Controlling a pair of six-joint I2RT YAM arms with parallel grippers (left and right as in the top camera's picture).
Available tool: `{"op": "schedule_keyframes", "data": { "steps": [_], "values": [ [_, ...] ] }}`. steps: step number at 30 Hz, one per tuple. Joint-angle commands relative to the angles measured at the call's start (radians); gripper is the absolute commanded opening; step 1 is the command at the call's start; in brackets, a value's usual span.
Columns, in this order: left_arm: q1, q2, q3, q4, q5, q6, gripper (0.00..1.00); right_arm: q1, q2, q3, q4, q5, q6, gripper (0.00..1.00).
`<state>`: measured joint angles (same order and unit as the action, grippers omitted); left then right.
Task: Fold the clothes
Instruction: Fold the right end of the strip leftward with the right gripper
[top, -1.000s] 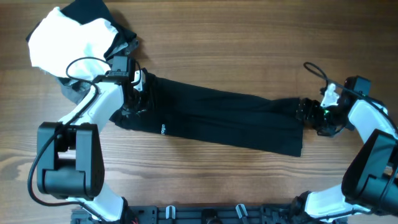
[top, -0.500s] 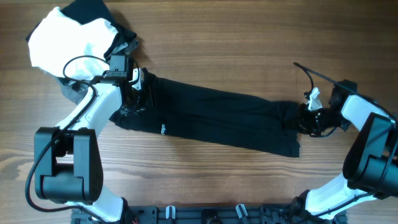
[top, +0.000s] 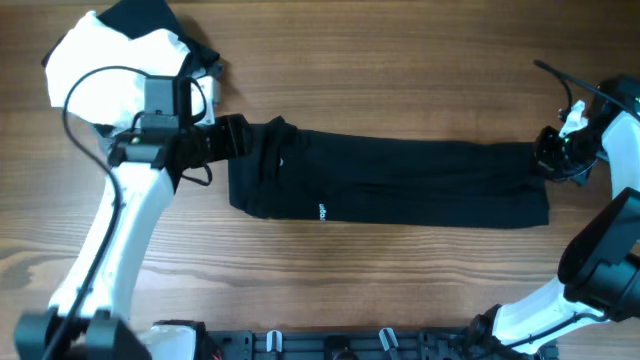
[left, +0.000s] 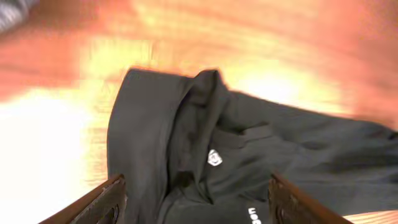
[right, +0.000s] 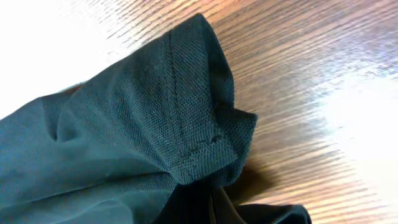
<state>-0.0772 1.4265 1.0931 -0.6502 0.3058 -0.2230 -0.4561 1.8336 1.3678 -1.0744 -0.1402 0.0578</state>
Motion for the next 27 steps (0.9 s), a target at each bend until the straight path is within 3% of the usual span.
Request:
{"op": "schedule_keyframes", "data": {
  "steps": [1,7,9,15,27],
  "values": [
    [0.006,-0.073,0.020,0.000,0.019,0.010,0.72,0.051,-0.074,0.023,-0.032,-0.042,0.024,0.04],
    [0.006,-0.076,0.020,-0.012,0.019,0.009,0.72,0.320,-0.090,0.018,-0.074,-0.085,0.141,0.04],
    [0.006,-0.076,0.020,-0.024,0.019,0.009,0.72,0.495,-0.088,0.004,-0.036,-0.015,0.319,0.04],
    [0.006,-0.076,0.020,-0.031,0.019,0.009,0.72,0.678,-0.077,-0.047,0.047,-0.016,0.483,0.04],
    [0.006,-0.076,0.020,-0.036,0.019,0.009,0.72,0.762,0.009,-0.047,0.158,-0.154,0.629,0.04]
  ]
}}
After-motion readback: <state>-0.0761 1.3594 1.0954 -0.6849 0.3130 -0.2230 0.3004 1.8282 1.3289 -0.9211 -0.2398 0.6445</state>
